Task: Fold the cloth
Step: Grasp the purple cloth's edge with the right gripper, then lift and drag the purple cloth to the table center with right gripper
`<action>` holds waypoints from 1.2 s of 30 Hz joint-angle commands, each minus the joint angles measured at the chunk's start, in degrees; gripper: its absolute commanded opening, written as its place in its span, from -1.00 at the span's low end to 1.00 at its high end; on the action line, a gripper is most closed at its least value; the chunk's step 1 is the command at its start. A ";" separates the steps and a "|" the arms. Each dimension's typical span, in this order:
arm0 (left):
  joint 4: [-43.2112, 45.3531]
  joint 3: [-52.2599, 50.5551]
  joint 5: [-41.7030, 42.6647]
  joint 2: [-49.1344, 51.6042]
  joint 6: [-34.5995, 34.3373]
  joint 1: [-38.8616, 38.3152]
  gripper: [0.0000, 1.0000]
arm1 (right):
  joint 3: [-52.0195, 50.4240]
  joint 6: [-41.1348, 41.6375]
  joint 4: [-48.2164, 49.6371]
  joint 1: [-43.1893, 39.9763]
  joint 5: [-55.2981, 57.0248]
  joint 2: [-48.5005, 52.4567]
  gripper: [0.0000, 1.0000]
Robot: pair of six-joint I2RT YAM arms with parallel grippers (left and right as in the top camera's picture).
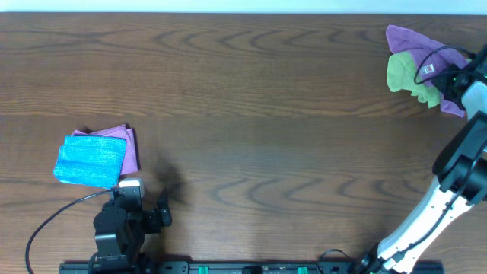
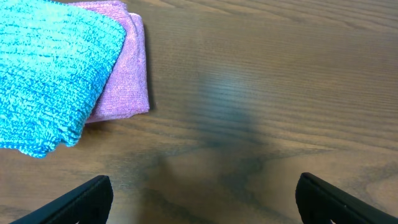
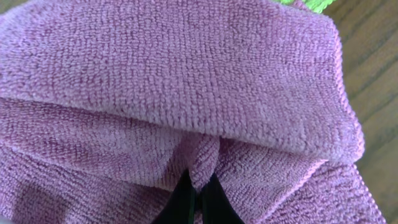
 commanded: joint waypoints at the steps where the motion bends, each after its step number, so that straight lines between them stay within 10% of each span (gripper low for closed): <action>1: -0.31 -1.07 -0.37 -0.39 -0.24 -0.24 0.91 | 1.09 -0.13 -1.42 0.11 0.46 -3.43 -0.97; 36: -0.31 -1.07 -0.37 -0.39 -0.24 -0.24 0.90 | 1.51 -7.45 -32.96 33.27 -1.55 -22.34 -0.98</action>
